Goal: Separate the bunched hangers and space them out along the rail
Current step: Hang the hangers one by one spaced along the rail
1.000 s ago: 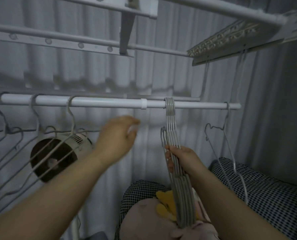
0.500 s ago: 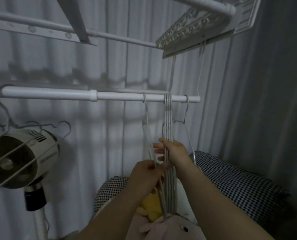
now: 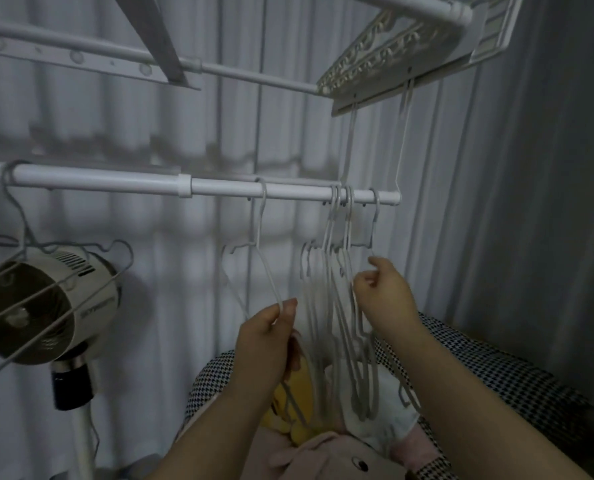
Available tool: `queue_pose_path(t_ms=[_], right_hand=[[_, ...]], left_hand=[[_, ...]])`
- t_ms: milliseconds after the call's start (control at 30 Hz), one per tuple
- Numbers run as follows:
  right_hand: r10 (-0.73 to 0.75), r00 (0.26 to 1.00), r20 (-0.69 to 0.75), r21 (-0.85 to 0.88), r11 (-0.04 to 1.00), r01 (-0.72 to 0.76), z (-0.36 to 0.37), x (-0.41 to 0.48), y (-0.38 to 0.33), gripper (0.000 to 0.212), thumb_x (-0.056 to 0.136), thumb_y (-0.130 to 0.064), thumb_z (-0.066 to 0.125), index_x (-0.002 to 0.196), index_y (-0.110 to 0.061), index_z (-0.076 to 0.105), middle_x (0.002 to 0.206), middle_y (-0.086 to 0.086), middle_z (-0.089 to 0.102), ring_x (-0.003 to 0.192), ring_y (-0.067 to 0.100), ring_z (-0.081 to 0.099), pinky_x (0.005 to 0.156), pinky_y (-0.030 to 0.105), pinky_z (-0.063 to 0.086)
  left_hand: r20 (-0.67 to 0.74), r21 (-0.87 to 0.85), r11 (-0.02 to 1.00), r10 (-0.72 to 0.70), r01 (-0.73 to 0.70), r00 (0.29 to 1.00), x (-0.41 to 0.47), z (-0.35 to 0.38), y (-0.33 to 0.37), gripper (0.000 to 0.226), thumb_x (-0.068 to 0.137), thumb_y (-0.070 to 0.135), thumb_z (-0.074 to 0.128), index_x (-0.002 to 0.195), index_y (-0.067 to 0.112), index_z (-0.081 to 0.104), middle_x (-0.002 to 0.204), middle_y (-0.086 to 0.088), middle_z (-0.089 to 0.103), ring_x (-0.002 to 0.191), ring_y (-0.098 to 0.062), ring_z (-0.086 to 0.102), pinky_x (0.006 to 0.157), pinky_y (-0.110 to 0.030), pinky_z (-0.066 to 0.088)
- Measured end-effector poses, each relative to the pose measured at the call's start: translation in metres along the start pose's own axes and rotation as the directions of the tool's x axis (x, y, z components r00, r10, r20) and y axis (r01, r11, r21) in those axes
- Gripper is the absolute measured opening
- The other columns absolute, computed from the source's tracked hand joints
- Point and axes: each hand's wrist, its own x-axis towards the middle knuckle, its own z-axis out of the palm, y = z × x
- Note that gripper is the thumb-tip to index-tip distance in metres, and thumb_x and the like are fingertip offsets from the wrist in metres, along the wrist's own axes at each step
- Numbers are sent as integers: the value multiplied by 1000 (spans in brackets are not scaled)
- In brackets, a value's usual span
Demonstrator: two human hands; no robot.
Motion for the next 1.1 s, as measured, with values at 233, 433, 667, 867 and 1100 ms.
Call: queue_pose_path(t_ms=[233,433,667,867,1100], right_hand=[[-377,924,71,-337,862,378,7,-3,-45,47,92,-14,46,138,-9,35,143,8,39,132,23,29,107,23,19],[-498,816,292,-382,721,577,62,14,-90,55,94,-12,40,145,-10,18,155,8,16,143,20,15,115,25,7],[-577,761,296,-535,560,633,121,23,-138,60,92,-13,40,146,-13,12,156,6,8,145,22,1,116,36,-10],[-601,763,238,-503,595,626,148,18,-149,60,90,-13,43,144,-11,17,153,6,18,143,22,11,117,36,-6],[-581,774,251,-499,608,618,153,21,-150,61,92,-14,43,145,-11,15,153,6,18,143,21,10,117,34,-8]], left_hand=[[1,-87,994,-66,66,998,-6,-24,16,26,95,19,43,77,24,62,31,7,38,25,-4,29,31,-11,26],[-45,-134,987,-100,93,994,-16,-65,26,22,93,23,44,83,27,64,35,6,40,27,-7,29,30,-13,24],[-118,-98,989,-122,111,985,-25,-128,30,22,93,22,44,85,25,65,33,4,39,23,-7,29,31,-13,23],[-53,-68,991,-115,112,992,-21,-155,39,24,94,22,42,87,24,65,33,5,41,25,-5,32,30,-15,27],[-3,-142,976,-164,162,986,-18,-183,40,24,95,17,38,91,19,62,32,5,37,23,-4,28,30,-9,24]])
